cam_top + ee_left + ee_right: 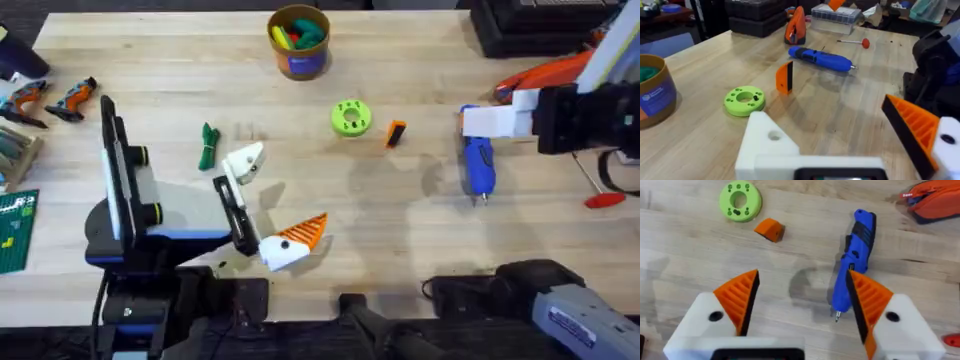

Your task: Pick up the gripper from the table and insert it into the empty holder that is missing its gripper. Then pick up a screw, insert it into the mounting hole, and use the screwdriver to tighten it. Finally, clean up the table by picking up the vegetable and placing it into the bucket.

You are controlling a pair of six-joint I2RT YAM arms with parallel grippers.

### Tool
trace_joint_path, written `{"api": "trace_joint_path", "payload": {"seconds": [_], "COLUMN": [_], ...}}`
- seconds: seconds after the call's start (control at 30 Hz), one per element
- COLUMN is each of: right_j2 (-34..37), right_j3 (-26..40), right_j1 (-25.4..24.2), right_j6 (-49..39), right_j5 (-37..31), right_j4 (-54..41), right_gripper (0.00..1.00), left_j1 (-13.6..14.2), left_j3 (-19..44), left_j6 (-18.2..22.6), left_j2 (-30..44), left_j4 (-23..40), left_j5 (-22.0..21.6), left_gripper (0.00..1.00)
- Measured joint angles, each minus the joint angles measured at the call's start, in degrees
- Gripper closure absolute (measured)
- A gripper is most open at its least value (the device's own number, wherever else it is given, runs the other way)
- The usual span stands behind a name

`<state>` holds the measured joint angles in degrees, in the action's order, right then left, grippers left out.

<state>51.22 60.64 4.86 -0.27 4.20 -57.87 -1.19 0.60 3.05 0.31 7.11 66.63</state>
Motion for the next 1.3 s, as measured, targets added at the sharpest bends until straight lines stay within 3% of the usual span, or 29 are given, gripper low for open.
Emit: {"api": "trace_joint_path", "payload": {"seconds": [0.83,0.97,1.1,1.3], "right_j2": [0.2,3.5,8.7,16.8], "right_j3": [0.4,5.5,14.7,25.3], "right_j1": [0.0,0.0,0.6,6.3], "right_j6": [2.8,8.0,13.0,20.3], "right_j5": [0.0,-0.1,-0.6,-2.3], "right_j4": [0.1,-4.3,-10.6,-17.7], "right_gripper": [0.011,0.009,0.009,0.009], "left_j1": [0.0,0.0,0.0,0.0], "left_j3": [0.0,0.0,0.0,0.0], "left_j6": [0.0,0.0,0.0,0.0], "left_j2": [0.0,0.0,0.0,0.0], "left_j4": [0.0,0.0,0.0,0.0], "left_j5": [0.0,0.0,0.0,0.0], "left_gripper": [0.015,0.015,0.015,0.015]}}
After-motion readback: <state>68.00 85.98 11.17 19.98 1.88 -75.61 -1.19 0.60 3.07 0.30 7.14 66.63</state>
